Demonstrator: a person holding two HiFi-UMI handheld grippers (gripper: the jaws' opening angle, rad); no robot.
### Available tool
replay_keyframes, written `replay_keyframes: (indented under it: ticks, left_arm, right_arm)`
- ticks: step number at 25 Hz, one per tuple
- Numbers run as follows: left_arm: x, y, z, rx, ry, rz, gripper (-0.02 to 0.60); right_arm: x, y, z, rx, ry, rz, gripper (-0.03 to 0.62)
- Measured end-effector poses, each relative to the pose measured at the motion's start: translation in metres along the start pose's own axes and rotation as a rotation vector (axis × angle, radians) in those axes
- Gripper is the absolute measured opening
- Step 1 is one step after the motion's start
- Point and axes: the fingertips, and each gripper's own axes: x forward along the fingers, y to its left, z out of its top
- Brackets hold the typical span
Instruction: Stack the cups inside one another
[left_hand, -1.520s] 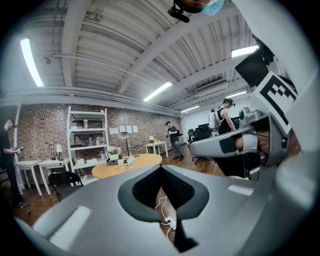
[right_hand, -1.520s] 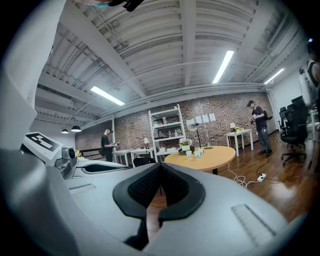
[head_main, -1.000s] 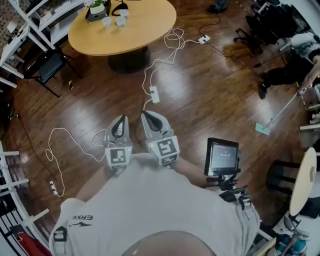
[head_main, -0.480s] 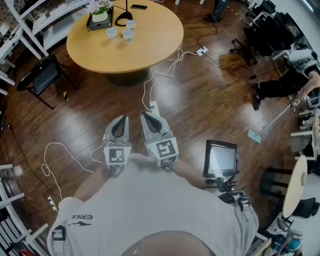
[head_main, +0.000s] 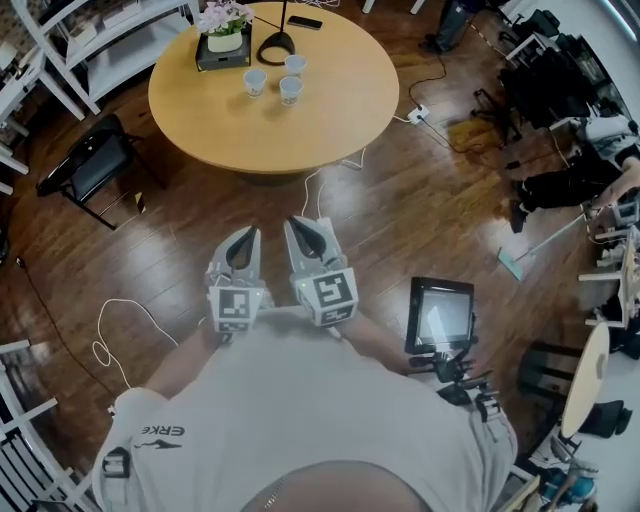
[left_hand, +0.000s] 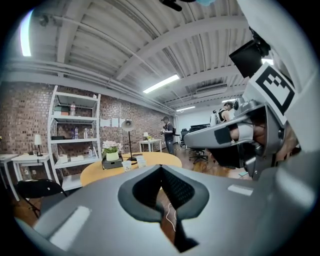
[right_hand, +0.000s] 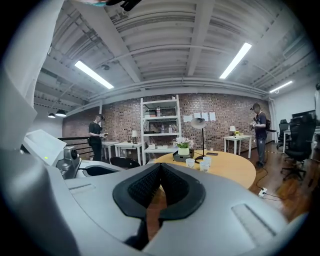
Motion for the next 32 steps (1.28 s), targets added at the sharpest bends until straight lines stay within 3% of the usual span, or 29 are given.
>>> replay_keyframes:
  ticks: [8, 16, 32]
  left_arm:
    - [0.019, 0.034, -0.005, -0.075, -0.008, -0.005, 0.002]
    - [0.055, 0.055, 0.001, -0.086, -0.039, 0.014, 0.002]
    - [0.202, 0.110, 0.023, -0.038, 0.042, 0.101, 0.002]
  right_arm:
    - [0.036, -0.002, -0.002, 0.006, 0.019, -0.014, 0.014]
    - [0.072, -0.026, -0.001, 0.022, 0.010, -0.012, 0.014]
    - [0.190, -0.134, 0.022, 0.086, 0.000, 0.068, 0.014]
